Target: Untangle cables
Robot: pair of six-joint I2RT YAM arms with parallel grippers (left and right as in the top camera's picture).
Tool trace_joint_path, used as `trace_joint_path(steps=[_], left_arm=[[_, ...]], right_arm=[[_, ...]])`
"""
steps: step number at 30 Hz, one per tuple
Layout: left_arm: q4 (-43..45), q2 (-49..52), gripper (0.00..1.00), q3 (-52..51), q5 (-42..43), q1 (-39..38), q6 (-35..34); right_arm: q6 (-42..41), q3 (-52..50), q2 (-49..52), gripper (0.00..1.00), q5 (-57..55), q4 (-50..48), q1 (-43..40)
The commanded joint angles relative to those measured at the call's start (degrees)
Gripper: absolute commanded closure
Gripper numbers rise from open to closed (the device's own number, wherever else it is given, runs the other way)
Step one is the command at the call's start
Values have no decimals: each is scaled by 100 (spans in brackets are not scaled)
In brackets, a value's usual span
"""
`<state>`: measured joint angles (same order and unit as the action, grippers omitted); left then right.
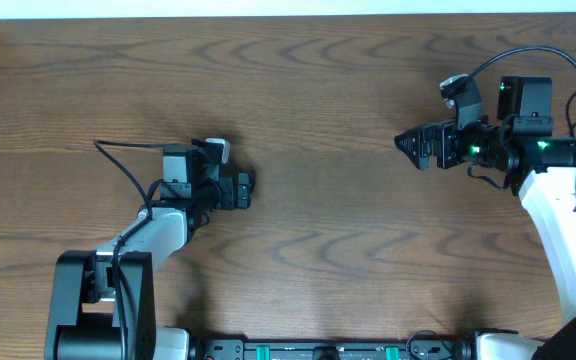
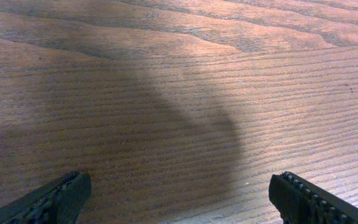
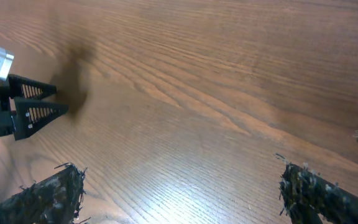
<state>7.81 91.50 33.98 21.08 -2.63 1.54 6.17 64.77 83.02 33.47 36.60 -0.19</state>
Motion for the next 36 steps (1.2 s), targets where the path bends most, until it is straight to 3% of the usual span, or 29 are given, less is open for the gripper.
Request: trace_joint_path(steps=[1, 24, 36], left_arm=[[-214, 284, 3, -280, -225, 57, -116], [-214, 236, 3, -280, -225, 57, -116], [-214, -614, 3, -280, -225, 57, -116]], right_arm=[[-35, 2, -4, 1, 52, 9, 28], [-35, 2, -4, 1, 52, 9, 28], [-35, 2, -4, 1, 52, 9, 28]])
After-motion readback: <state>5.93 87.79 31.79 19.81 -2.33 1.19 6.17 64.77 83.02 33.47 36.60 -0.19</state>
